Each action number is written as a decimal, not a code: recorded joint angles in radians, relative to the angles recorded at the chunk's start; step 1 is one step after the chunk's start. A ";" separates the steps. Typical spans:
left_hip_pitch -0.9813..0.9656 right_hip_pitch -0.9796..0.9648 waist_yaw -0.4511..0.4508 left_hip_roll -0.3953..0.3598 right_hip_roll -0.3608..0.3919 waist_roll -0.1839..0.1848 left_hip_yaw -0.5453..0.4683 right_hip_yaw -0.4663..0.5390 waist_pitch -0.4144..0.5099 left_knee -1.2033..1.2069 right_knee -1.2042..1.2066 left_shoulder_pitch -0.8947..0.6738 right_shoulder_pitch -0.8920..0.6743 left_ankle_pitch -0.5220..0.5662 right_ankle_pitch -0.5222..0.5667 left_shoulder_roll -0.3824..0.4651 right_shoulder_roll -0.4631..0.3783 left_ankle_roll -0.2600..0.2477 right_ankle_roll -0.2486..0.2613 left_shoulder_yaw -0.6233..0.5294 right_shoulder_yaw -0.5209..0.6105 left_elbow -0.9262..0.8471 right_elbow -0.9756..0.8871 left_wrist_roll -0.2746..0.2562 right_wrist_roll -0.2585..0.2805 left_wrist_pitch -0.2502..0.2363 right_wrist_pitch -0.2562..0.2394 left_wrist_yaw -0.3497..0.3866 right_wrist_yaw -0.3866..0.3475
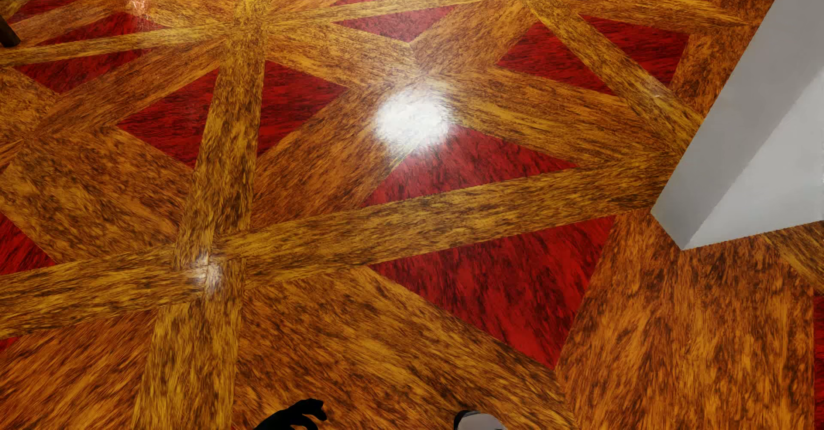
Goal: Face left
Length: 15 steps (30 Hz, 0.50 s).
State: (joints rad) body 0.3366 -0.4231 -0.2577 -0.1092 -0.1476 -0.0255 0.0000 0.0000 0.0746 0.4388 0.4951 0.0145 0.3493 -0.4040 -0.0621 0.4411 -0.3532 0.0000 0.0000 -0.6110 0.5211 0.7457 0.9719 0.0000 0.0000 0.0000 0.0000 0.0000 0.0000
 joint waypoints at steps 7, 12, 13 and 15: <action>-0.457 0.268 0.083 0.089 0.146 0.028 0.000 0.000 0.042 1.010 0.203 0.139 -0.050 0.484 -0.109 -0.097 0.015 0.000 0.000 -0.013 -0.020 0.100 -0.024 0.000 0.000 0.000 0.000 0.000 0.000; -0.669 0.625 0.299 0.048 0.135 -0.008 0.000 0.000 0.024 0.110 0.010 0.265 -0.123 0.176 -0.226 -0.092 -0.024 0.000 0.000 -0.075 -0.082 0.188 -0.227 0.000 0.000 0.000 0.000 0.000 0.000; -0.690 0.660 0.309 0.057 0.140 -0.002 0.000 0.000 -0.003 -0.278 0.008 0.288 -0.127 0.484 -0.286 -0.081 -0.039 0.000 0.000 -0.097 -0.112 0.187 -0.255 0.000 0.000 0.000 0.000 0.000 0.000; -0.745 0.722 0.339 0.044 0.153 -0.005 0.000 0.000 -0.003 0.053 0.034 0.318 -0.127 0.163 -0.337 -0.073 -0.041 0.000 0.000 -0.138 -0.174 0.210 -0.248 0.000 0.000 0.000 0.000 0.000 0.000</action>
State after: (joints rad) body -0.4087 0.2989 0.0810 -0.0652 0.0056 -0.0301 0.0000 0.0000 0.0716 0.4920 0.5293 0.3328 0.2225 -0.2407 -0.3991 0.3680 -0.3945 0.0000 0.0000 -0.7486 0.3476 0.9562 0.7237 0.0000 0.0000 0.0000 0.0000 0.0000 0.0000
